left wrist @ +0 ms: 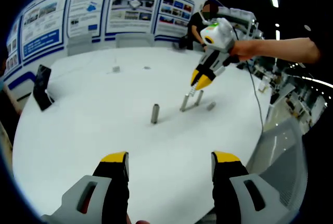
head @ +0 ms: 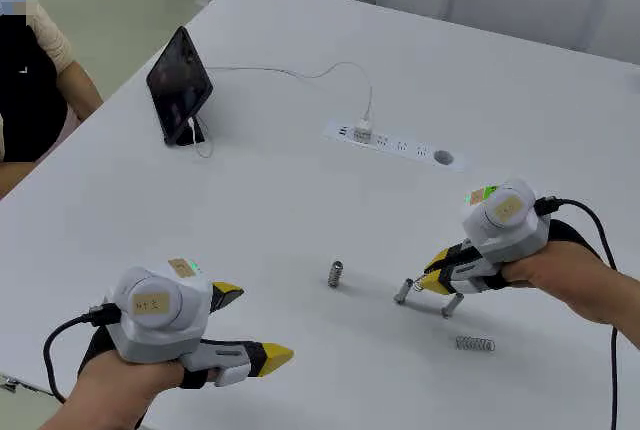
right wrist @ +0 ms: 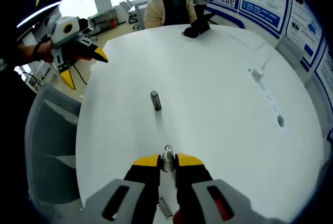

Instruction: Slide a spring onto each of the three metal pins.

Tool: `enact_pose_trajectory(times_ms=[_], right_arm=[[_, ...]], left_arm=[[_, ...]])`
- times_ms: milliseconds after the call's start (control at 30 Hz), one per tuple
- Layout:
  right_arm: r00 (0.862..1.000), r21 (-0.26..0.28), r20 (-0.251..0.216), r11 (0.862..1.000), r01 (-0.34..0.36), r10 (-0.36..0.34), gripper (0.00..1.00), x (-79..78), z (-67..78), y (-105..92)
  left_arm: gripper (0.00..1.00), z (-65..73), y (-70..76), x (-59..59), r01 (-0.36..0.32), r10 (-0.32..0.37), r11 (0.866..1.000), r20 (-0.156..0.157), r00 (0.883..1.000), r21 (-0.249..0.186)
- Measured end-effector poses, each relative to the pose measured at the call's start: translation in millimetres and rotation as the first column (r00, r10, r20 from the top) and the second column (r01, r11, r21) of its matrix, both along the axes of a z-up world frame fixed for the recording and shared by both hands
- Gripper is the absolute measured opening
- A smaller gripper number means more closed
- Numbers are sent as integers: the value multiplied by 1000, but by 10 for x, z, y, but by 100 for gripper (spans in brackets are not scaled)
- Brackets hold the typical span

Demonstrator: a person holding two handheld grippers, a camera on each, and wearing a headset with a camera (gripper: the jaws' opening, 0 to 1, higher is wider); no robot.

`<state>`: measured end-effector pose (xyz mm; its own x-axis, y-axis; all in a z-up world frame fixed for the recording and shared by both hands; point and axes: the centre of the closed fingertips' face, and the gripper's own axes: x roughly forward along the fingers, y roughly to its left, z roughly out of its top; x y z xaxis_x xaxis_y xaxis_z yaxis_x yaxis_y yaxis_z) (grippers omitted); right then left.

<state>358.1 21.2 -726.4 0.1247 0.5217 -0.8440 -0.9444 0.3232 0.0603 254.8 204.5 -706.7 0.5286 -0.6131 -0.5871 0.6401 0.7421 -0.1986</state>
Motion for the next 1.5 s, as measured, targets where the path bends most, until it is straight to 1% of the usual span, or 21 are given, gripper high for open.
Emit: enact_pose_trajectory(times_ms=[233,433,700,867,1100,1233,1500], right_arm=[[1000,17,7,1000,0,0,13,24,40,46],[1000,17,1,1000,-1,1,12,45,7,66],[1000,17,-3,1000,-7,7,13,54,-25,114],[1000,13,-5,1000,-13,13,13,53,-61,147],[1000,-2,-7,1000,-23,23,13,57,-140,173],[1000,-10,-5,999,-30,30,13,60,-176,179],[1000,-12,-12,999,-29,29,13,57,-275,212]], left_arm=[[65,-18,-4,1,-5,5,1000,-6,1000,-4],[65,-4,-40,22,2,-2,1000,-4,1000,-6],[65,-3,-43,29,9,-9,1000,-3,1000,-3],[67,10,-48,33,16,-16,1000,4,1000,1],[67,62,-54,72,11,-11,1000,16,1000,-2],[67,65,-42,82,6,-6,1000,18,1000,-6],[67,57,-12,63,0,0,1000,10,1000,-4]])
